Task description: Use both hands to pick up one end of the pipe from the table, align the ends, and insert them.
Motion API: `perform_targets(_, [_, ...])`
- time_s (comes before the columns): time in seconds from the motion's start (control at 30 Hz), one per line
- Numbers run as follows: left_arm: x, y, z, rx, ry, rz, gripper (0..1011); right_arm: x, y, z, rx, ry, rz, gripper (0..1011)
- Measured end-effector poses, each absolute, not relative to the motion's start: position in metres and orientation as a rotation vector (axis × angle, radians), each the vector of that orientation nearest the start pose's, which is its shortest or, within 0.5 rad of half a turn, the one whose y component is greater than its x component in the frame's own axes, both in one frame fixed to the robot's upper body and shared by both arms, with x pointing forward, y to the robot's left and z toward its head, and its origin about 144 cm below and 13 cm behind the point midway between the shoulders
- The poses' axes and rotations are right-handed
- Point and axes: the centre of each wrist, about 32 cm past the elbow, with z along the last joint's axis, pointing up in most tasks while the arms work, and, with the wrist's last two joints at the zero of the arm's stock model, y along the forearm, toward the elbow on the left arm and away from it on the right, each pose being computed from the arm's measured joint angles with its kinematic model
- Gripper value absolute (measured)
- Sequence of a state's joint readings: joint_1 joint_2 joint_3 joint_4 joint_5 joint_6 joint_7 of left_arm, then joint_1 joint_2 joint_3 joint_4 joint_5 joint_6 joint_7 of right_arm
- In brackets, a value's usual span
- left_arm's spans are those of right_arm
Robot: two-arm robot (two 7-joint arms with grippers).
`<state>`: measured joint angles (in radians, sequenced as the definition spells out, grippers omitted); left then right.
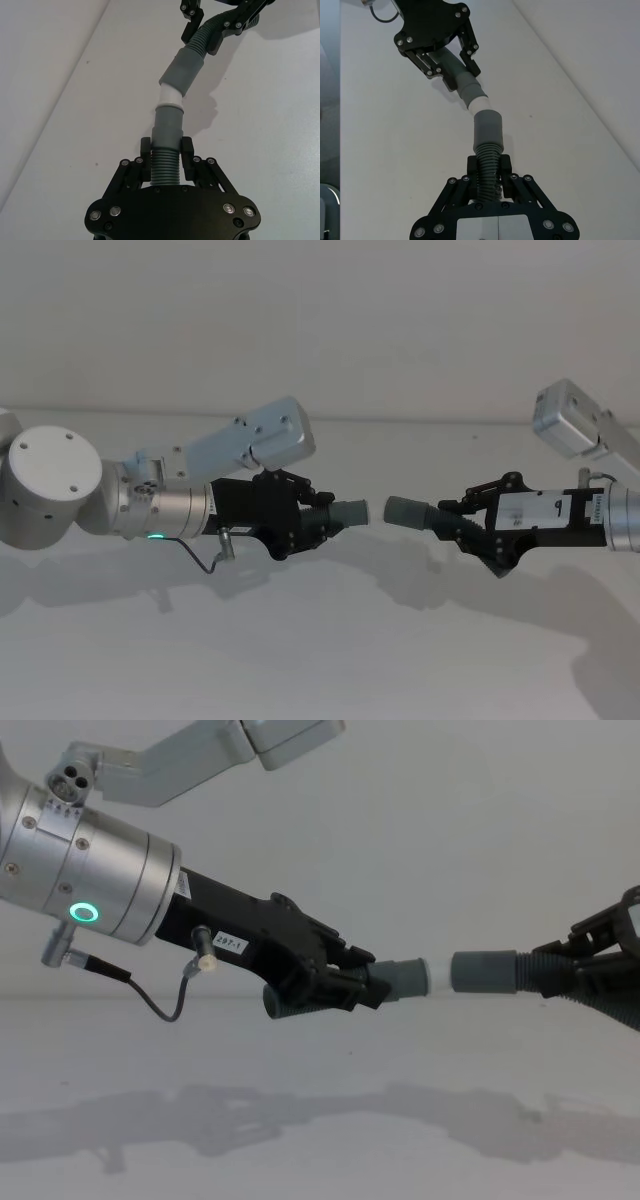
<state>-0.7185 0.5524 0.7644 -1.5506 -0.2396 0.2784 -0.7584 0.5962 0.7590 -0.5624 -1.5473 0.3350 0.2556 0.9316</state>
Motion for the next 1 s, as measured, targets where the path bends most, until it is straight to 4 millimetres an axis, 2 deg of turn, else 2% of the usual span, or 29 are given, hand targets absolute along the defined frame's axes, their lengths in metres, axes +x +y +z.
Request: perform_targets(1.0, [0.5585,0.2029,1.3091,0.473,-0.318,0.305,343,0.5589,-0.3056,1.3111,-0.533,-0.201,-0.330,264])
